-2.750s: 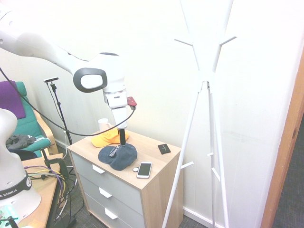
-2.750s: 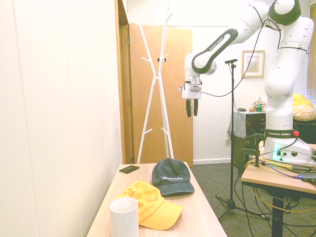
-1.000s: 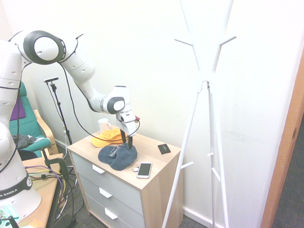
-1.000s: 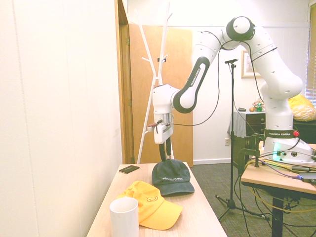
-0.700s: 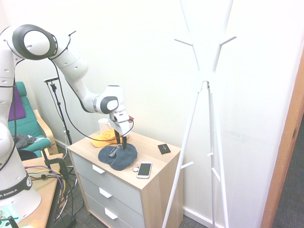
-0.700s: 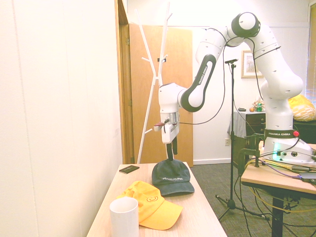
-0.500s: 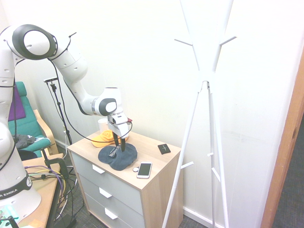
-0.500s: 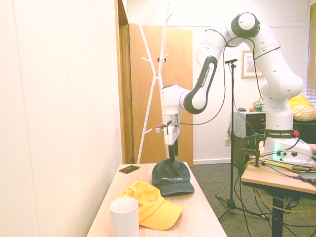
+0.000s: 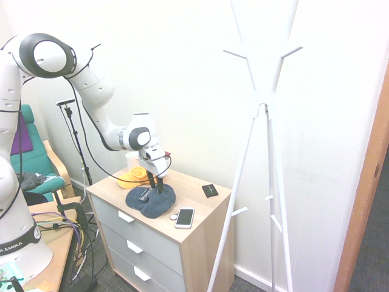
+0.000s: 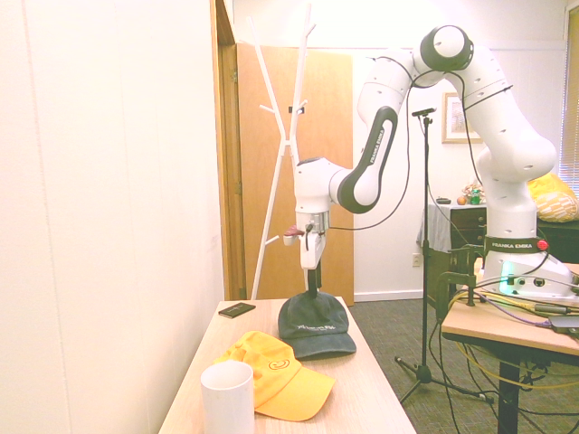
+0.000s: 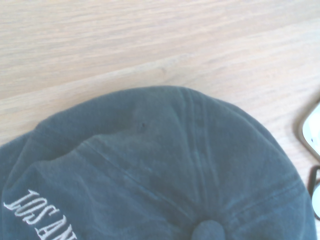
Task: Hang the cap
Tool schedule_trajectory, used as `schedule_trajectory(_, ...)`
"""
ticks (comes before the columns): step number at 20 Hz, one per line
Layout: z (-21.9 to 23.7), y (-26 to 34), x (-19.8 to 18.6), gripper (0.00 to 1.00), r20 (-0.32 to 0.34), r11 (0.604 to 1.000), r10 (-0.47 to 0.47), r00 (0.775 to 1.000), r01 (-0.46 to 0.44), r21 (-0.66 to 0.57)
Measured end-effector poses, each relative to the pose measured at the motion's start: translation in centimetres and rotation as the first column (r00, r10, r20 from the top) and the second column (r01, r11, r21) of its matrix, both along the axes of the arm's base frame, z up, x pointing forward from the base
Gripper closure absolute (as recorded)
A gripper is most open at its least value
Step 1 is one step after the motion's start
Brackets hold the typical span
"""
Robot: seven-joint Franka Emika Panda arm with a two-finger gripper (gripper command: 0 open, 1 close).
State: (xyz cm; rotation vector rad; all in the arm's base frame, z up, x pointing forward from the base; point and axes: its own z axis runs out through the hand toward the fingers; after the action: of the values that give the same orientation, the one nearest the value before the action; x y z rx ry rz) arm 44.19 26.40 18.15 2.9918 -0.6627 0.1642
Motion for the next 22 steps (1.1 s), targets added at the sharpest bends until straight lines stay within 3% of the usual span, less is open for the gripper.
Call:
schedule_trajectory(17, -0.9, 0.7, 0.2, 1.00, 0.021, 0.998, 0.051, 0.998, -0.050, -0.026)
schedule_trajectory(22, 1.0, 1.2, 0.3, 1.00, 0.043, 0.996, 0.074, 0.996, -0.072, -0.053)
